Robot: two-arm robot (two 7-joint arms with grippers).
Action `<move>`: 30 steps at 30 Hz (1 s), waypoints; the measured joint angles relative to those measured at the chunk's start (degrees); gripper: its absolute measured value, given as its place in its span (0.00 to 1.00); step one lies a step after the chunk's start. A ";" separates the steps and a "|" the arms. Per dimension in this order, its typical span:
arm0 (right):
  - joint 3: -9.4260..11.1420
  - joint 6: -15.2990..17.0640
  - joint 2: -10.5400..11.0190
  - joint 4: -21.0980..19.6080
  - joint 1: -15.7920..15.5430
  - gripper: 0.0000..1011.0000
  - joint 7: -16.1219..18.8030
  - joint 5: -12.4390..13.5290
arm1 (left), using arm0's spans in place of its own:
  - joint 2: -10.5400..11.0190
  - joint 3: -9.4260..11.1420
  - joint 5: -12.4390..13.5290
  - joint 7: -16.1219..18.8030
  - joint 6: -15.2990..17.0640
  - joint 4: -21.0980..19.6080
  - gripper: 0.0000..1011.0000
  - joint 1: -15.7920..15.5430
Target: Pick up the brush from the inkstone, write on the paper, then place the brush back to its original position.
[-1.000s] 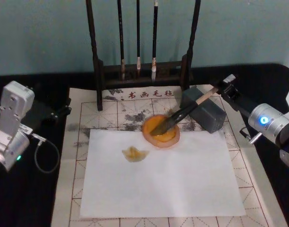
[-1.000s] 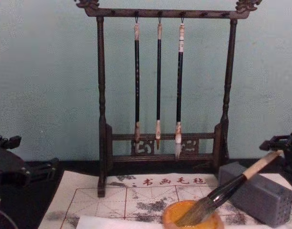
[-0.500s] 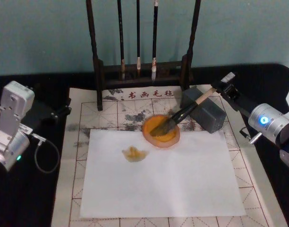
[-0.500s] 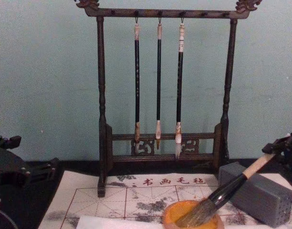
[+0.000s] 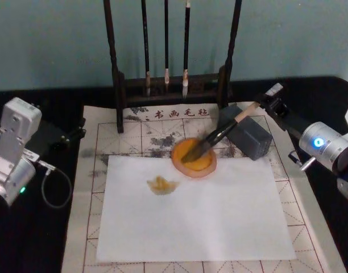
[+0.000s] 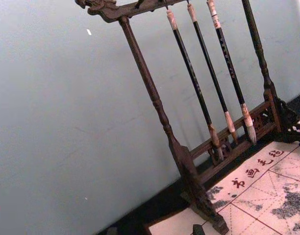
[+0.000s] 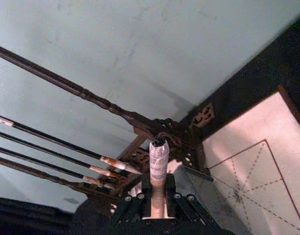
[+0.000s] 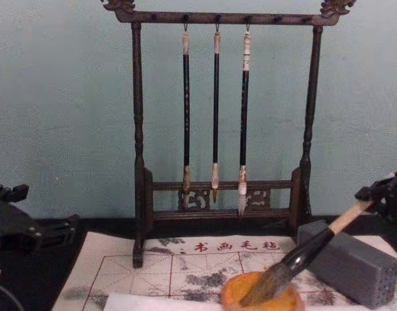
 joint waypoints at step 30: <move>-8.51 -14.46 9.99 -11.89 -2.39 0.18 8.27 -13.49 | 0.00 0.00 0.00 0.00 0.00 0.00 0.99 0.00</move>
